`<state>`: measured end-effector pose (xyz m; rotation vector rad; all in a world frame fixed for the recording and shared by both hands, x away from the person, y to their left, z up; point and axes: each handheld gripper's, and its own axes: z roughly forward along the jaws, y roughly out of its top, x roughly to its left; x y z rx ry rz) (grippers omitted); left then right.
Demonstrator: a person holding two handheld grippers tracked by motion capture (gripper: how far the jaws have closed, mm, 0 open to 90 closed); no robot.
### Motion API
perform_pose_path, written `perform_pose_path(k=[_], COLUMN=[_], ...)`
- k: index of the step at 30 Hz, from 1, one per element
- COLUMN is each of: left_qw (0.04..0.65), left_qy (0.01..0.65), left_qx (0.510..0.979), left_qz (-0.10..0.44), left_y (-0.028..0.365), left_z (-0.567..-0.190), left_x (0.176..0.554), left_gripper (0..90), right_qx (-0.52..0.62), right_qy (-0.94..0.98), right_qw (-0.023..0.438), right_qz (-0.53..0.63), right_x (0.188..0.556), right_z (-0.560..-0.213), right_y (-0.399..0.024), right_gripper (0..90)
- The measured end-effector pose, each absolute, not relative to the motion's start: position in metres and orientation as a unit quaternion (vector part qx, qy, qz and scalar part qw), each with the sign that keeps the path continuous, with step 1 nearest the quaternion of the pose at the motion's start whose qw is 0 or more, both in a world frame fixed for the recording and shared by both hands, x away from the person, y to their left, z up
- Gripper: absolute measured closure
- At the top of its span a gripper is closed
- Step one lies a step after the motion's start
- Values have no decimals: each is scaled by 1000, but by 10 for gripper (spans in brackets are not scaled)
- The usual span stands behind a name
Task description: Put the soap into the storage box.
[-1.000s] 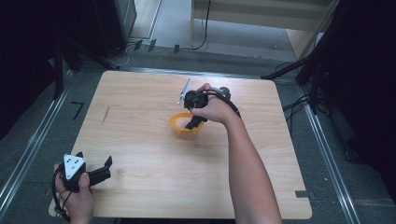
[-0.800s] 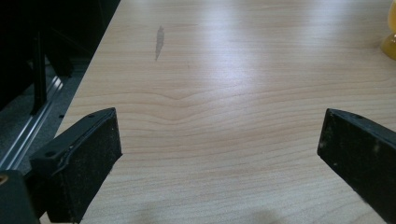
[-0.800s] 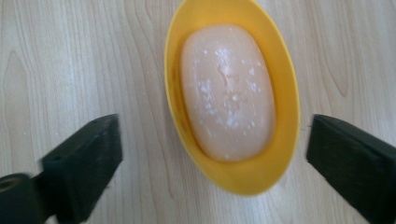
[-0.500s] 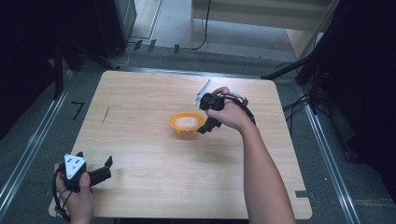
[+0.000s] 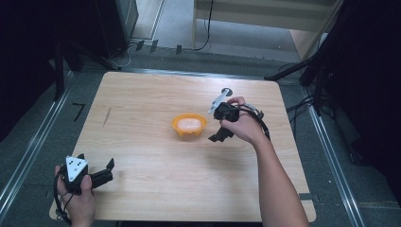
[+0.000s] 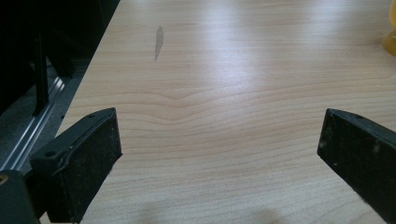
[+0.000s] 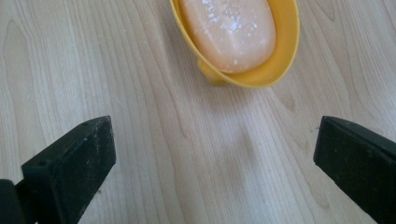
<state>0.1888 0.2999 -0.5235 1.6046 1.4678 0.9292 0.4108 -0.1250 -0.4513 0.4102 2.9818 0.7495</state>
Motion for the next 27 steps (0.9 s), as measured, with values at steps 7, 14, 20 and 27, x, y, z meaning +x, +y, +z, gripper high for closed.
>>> perform_pose_path(k=[7, 14, 20, 27], left_qw=[377, 375, 373, 373], left_qy=[573, 573, 571, 572], left_qx=[630, 631, 633, 633], left_qz=[364, 364, 366, 366], left_y=[299, 299, 298, 298], left_z=[-523, -523, -524, -523], left_x=[189, 189, 189, 189], left_gripper=[0, 0, 0, 0], right_qx=[141, 161, 181, 200], right_qy=[956, 950, 942, 935], right_qw=[26, 26, 32, 46], right_qz=[257, 267, 282, 291], right_x=[399, 388, 373, 355], right_z=[-458, -467, -471, -469], right_y=[-143, -160, -178, -201], right_gripper=[0, 0, 0, 0])
